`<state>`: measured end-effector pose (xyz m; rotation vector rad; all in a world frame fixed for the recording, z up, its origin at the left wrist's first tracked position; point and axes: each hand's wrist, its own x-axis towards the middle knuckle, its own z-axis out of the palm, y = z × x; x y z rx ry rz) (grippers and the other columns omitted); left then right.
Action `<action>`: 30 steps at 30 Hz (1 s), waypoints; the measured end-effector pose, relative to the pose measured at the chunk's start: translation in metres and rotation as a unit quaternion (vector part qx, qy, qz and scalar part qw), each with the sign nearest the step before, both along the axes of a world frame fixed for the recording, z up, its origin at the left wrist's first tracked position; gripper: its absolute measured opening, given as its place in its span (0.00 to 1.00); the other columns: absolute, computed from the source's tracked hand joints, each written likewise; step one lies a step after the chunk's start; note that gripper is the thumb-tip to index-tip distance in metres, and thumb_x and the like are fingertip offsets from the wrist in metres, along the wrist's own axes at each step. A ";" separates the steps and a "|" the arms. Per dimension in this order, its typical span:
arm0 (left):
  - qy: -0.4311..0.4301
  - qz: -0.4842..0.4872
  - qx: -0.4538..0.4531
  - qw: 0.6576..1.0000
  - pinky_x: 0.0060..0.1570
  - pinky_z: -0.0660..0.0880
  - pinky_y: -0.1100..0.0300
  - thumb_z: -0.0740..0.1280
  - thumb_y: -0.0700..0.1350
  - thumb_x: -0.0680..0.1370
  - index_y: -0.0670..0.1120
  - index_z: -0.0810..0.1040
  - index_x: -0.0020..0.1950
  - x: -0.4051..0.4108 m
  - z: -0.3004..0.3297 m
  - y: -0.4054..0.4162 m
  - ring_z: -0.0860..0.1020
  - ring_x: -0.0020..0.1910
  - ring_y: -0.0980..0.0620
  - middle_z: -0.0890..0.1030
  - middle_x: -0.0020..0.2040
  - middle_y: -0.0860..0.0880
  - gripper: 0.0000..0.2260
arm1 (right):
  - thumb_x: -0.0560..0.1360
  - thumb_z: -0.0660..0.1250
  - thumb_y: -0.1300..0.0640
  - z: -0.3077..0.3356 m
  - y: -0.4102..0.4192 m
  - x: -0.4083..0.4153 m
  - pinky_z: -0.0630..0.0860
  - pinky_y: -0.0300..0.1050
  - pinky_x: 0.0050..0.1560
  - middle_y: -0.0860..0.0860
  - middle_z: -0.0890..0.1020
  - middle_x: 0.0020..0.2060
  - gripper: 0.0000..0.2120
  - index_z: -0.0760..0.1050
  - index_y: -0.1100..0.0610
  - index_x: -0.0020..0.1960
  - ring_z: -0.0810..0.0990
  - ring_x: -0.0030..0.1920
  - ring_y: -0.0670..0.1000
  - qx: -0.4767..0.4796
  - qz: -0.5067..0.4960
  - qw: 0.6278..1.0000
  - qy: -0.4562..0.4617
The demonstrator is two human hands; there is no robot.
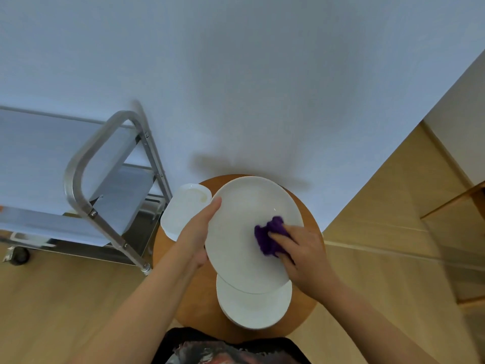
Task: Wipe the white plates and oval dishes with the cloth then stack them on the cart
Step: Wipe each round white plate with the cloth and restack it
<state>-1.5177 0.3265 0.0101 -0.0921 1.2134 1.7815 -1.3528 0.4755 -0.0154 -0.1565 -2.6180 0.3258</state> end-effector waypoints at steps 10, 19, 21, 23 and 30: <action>-0.052 -0.225 -0.066 0.971 0.36 0.80 0.57 0.72 0.53 0.67 0.40 0.82 0.51 -0.017 0.016 0.008 0.83 0.38 0.46 0.84 0.42 0.42 0.19 | 0.70 0.73 0.55 0.032 -0.013 -0.040 0.57 0.51 0.70 0.53 0.73 0.68 0.26 0.72 0.51 0.67 0.67 0.71 0.54 0.302 0.369 0.869 -0.131; -0.028 -0.279 -0.062 0.958 0.39 0.80 0.56 0.71 0.52 0.70 0.45 0.86 0.49 -0.015 0.022 0.009 0.83 0.40 0.48 0.84 0.41 0.44 0.14 | 0.76 0.66 0.53 0.052 0.016 -0.085 0.70 0.51 0.63 0.56 0.80 0.60 0.13 0.80 0.54 0.58 0.76 0.62 0.58 0.346 0.471 0.811 -0.022; -0.013 -0.268 -0.040 0.962 0.40 0.80 0.57 0.69 0.51 0.71 0.45 0.86 0.46 -0.017 0.025 0.009 0.84 0.42 0.48 0.84 0.42 0.44 0.12 | 0.77 0.64 0.53 0.053 0.023 -0.084 0.70 0.50 0.64 0.55 0.80 0.60 0.12 0.80 0.54 0.58 0.77 0.62 0.56 0.346 0.440 0.829 -0.011; 0.002 -0.267 -0.027 0.963 0.40 0.80 0.58 0.69 0.51 0.71 0.46 0.86 0.46 -0.018 0.028 0.009 0.84 0.43 0.49 0.84 0.44 0.44 0.12 | 0.78 0.62 0.53 0.051 0.029 -0.079 0.67 0.52 0.67 0.55 0.80 0.60 0.14 0.79 0.53 0.60 0.76 0.63 0.55 0.353 0.395 0.848 -0.003; 0.057 -0.232 -0.025 0.971 0.39 0.80 0.57 0.71 0.53 0.70 0.46 0.82 0.52 -0.013 0.022 0.004 0.84 0.43 0.48 0.84 0.46 0.44 0.15 | 0.79 0.59 0.54 0.032 0.042 -0.055 0.66 0.53 0.68 0.57 0.79 0.60 0.15 0.79 0.55 0.61 0.75 0.64 0.59 0.347 0.261 0.900 -0.021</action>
